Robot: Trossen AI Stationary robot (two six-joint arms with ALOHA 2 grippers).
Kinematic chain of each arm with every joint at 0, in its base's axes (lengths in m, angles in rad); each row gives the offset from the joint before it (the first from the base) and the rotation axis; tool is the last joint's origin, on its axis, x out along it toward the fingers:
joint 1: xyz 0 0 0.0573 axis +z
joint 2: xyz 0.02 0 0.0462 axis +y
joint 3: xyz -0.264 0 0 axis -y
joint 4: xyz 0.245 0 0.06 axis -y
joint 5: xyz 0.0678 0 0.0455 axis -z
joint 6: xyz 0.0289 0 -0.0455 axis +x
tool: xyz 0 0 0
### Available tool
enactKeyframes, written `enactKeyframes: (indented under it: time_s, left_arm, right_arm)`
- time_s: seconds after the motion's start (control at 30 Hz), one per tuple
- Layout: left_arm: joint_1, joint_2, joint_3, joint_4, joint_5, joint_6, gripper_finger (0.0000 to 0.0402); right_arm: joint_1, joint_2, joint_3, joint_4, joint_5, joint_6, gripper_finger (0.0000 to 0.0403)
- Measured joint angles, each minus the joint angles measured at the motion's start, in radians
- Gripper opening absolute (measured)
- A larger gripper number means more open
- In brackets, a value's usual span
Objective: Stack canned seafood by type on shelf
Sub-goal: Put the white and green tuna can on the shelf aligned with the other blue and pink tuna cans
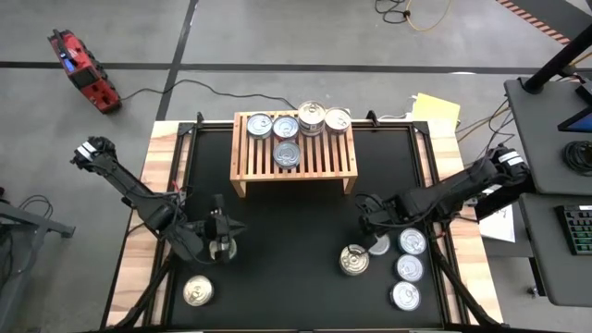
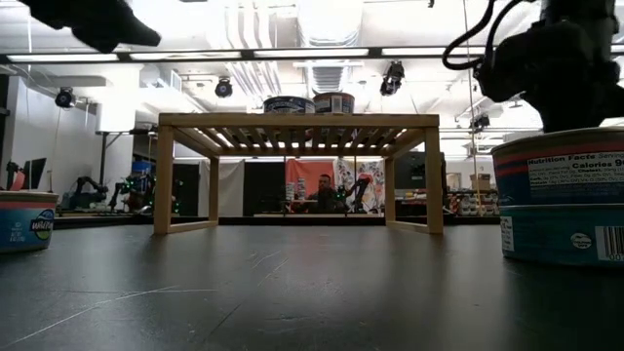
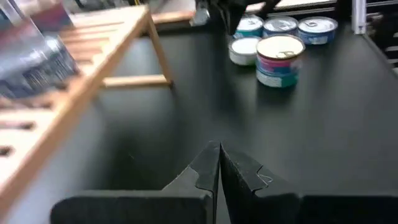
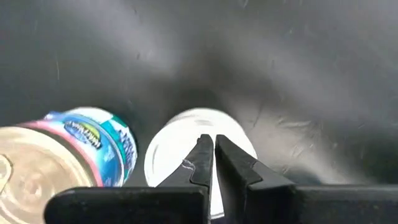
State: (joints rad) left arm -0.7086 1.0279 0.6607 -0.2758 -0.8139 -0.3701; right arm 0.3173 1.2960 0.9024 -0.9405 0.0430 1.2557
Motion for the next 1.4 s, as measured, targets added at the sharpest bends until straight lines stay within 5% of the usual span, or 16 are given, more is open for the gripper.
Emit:
enactKeyframes:
  time_s: [0.2, 0.7, 1.4]
  left_arm:
    - [-0.002, 0.005, 0.007, -0.017, 0.091, -0.1, 0.0]
    - [-0.002, 0.005, 0.064, -0.095, 0.093, -0.111, 0.0]
    - [-0.001, 0.005, 0.051, -0.077, 0.036, -0.111, 0.0]
  right_arm:
    - [0.045, 0.035, -0.02, -0.005, -0.047, 0.059, 0.0009]
    - [0.056, 0.15, -0.028, 0.062, -0.077, 0.042, 0.0009]
    - [-0.013, 0.155, -0.032, 0.265, 0.054, -0.157, 0.0009]
